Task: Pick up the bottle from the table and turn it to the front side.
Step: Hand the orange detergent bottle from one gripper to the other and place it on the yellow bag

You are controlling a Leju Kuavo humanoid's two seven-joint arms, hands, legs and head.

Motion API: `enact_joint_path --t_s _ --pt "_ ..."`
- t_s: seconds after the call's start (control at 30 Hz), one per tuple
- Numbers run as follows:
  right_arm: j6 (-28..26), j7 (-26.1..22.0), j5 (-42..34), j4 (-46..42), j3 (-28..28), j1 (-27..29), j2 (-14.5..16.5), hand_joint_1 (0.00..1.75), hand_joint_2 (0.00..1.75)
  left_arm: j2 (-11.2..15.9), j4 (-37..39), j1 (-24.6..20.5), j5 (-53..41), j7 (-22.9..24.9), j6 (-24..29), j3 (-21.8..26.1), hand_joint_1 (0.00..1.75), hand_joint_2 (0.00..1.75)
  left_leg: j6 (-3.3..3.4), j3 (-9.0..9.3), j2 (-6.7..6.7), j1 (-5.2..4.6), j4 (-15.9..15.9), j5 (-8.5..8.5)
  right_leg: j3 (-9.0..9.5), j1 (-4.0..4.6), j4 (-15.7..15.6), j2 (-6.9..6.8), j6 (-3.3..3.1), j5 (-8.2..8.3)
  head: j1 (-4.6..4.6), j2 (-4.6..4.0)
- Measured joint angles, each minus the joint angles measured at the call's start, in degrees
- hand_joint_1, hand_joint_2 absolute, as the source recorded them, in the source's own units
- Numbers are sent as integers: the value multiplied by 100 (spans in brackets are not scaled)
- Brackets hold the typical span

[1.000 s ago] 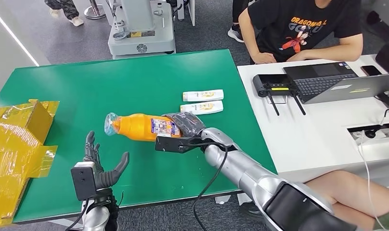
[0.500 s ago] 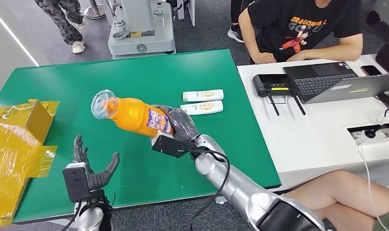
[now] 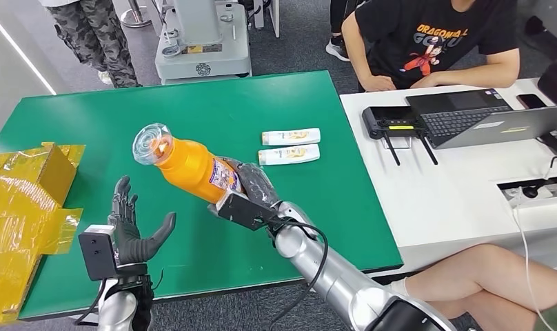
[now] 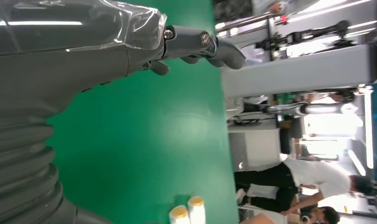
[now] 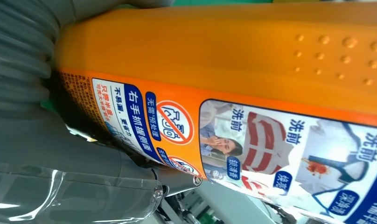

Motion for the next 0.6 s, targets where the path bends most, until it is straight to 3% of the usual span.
enact_joint_path --t_s 0.37,0.6 --pt "-219 294 263 120 -288 211 -142 175 175 85 -101 -410 -67 257 -271 -231 0 175 0 -2 2 0 2 0 -4 0 0 2 0 0 1 0" --pt "-196 329 541 122 -370 264 -208 175 175 115 100 -806 471 497 -901 -512 0 175 0 -4 2 0 3 0 -6 -1 0 2 1 2 1 0"
